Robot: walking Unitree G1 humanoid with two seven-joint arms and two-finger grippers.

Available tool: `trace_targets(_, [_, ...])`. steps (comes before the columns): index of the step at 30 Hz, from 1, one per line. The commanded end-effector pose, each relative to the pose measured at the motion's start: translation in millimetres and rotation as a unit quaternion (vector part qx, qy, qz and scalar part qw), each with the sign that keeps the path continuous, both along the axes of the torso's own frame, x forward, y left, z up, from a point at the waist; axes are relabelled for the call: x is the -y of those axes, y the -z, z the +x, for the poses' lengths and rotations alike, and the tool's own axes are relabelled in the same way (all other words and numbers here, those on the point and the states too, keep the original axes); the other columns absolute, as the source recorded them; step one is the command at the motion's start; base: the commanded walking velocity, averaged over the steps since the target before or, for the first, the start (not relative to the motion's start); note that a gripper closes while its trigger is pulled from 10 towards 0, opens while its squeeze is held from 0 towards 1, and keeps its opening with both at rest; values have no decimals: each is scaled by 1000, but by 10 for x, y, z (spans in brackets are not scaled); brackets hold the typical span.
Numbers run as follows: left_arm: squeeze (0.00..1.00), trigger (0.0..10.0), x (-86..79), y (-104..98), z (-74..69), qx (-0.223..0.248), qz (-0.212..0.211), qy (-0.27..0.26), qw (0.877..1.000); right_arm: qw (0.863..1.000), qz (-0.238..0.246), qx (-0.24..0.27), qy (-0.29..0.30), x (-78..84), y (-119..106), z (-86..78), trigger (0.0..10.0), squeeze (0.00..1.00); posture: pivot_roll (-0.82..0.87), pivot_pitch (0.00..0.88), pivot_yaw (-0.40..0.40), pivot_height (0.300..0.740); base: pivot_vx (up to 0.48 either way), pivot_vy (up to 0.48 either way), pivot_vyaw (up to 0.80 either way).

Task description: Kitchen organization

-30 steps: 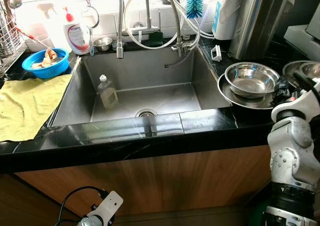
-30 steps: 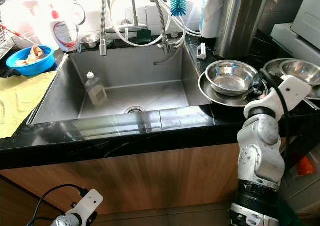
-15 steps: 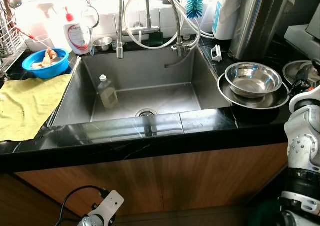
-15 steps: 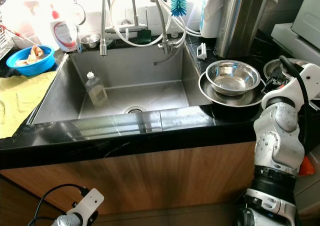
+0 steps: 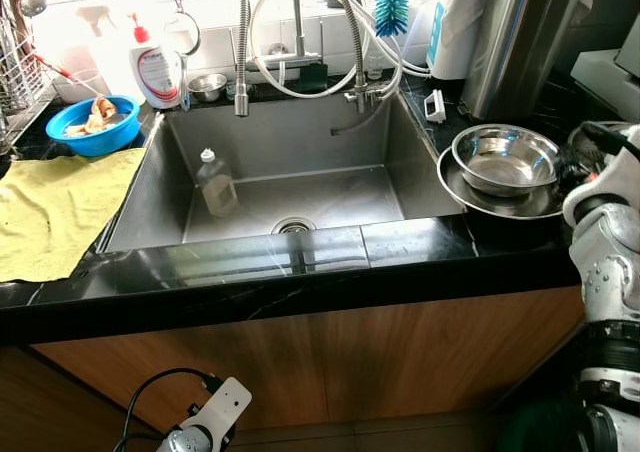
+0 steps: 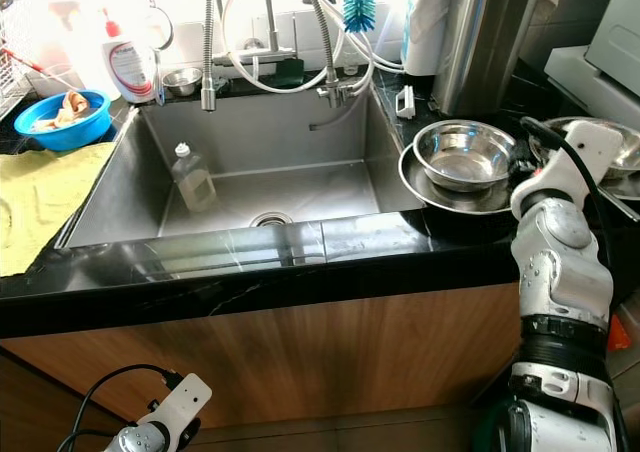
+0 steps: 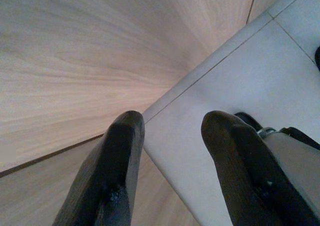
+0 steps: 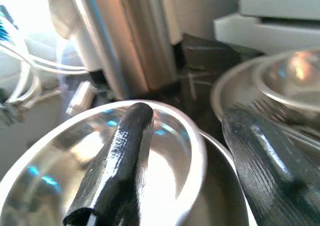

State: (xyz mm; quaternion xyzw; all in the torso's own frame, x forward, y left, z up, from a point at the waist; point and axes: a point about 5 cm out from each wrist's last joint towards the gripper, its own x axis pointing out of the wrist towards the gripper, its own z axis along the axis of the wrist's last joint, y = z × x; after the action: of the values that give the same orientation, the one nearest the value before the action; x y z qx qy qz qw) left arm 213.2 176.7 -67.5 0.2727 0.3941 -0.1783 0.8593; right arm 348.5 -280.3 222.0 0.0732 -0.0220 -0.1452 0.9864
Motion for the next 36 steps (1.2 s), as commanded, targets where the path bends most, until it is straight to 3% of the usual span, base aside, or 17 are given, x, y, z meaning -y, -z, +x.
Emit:
trace_targets(1, [0,10000,-63,-13,18,-1,7,-13,1000,1000,-14,15,-14,-18,-87,33,10000,0,-116,0,68,740,0,0,0])
trace_targets(16, [0,10000,-60,-5,6,-5,6,-9,1000,999,12,-4,-32,-13,37,92,10000,0,-120,0,71,740,0,0,0])
trace_targets(24, [0,10000,-82,-2,-5,-5,9,-10,1000,999,41,11,-18,13,14,88,10000,0,-119,0,73,740,0,0,0])
trace_targets(25, [0,10000,-83,-2,-7,-5,9,-10,1000,999,39,11,-19,14,15,88,10000,204,-119,0,73,740,0,0,0])
trace_targets(26, [0,10000,-83,0,-9,-5,10,-9,1000,999,39,11,-20,10,21,87,10000,1000,-119,0,73,740,0,0,0])
trace_targets(32, [0,10000,-90,4,-19,-6,10,-9,1000,998,59,5,-8,14,73,87,10000,965,-111,0,72,740,0,0,0])
trace_targets(33, [0,10000,-91,4,-18,-6,10,-9,1000,998,62,5,-7,16,76,89,10000,0,-111,0,72,740,0,0,0])
trace_targets(36, [0,10000,-94,4,-19,-7,11,-9,1000,998,68,2,-6,13,79,95,10000,0,-108,0,70,740,0,0,0])
